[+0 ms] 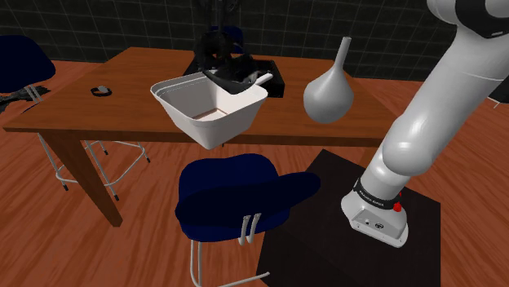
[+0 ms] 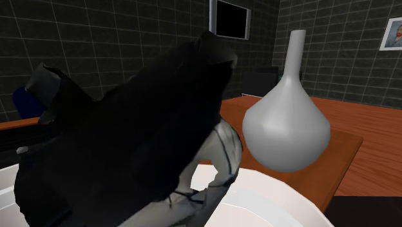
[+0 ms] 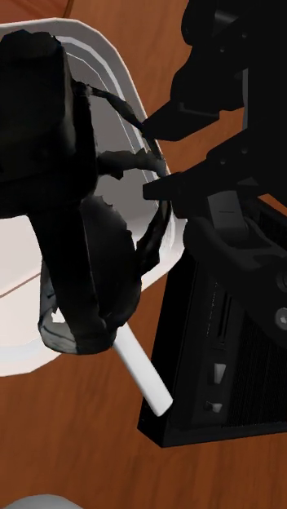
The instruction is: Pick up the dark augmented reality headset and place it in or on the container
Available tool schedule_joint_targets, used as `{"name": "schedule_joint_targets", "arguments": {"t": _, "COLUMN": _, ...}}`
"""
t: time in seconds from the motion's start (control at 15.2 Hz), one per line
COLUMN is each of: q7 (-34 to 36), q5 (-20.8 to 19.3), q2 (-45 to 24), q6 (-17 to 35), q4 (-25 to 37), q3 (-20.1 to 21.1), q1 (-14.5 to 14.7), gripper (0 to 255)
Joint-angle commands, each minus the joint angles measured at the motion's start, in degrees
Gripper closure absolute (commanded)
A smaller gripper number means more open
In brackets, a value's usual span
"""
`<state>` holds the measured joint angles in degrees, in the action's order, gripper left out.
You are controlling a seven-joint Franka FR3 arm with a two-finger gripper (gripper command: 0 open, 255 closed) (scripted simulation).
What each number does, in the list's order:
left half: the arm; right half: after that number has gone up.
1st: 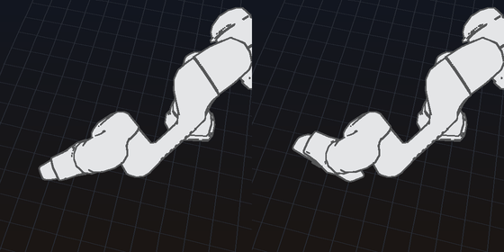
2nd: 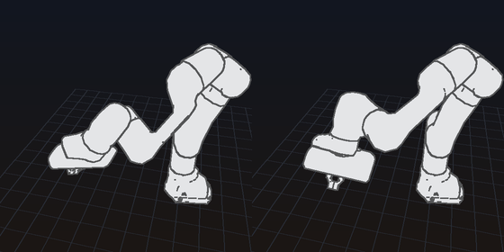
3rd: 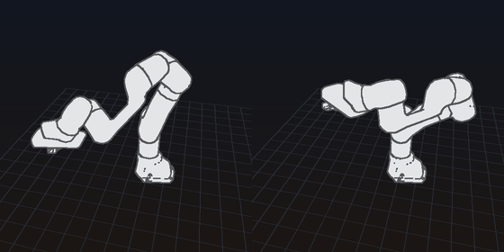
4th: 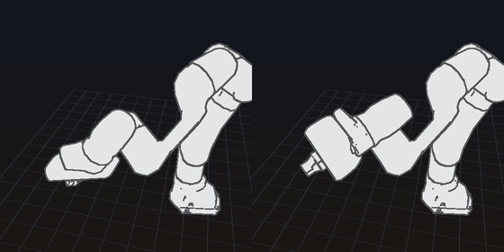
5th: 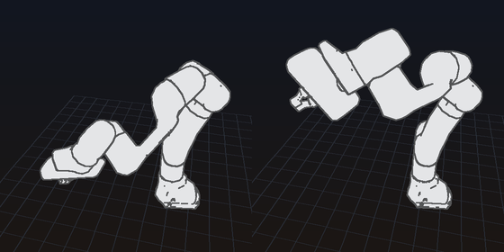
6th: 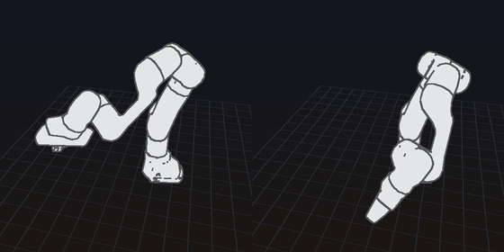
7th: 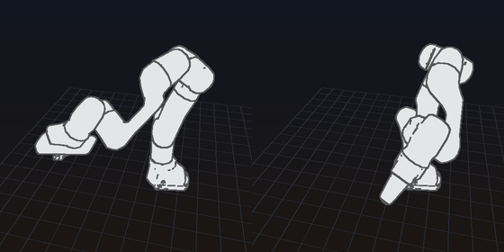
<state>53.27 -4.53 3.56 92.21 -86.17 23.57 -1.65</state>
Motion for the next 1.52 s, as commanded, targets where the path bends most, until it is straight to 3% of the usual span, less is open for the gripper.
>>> {"name": "schedule_joint_targets", "arguments": {"t": 0.0, "q7": -0.2, "q5": 0.4, "q2": 0.9, "q6": 1.9, "q4": -2.6, "q3": -0.2, "q1": -0.1, "gripper": 255}}
{"name": "schedule_joint_targets", "arguments": {"t": 0.59, "q7": -0.3, "q5": 1.3, "q2": 3.3, "q6": 9.3, "q4": -12.2, "q3": -0.5, "q1": -0.4, "gripper": 255}}
{"name": "schedule_joint_targets", "arguments": {"t": 1.12, "q7": -0.3, "q5": 1.4, "q2": 3.4, "q6": 9.7, "q4": -12.7, "q3": -0.2, "q1": -0.6, "gripper": 255}}
{"name": "schedule_joint_targets", "arguments": {"t": 1.19, "q7": 0.1, "q5": 1.1, "q2": 2.8, "q6": 9.5, "q4": -11.9, "q3": 0.0, "q1": -0.5, "gripper": 0}}
{"name": "schedule_joint_targets", "arguments": {"t": 1.45, "q7": -0.1, "q5": 1.1, "q2": 2.8, "q6": 9.7, "q4": -12.1, "q3": -0.1, "q1": -0.6, "gripper": 0}}
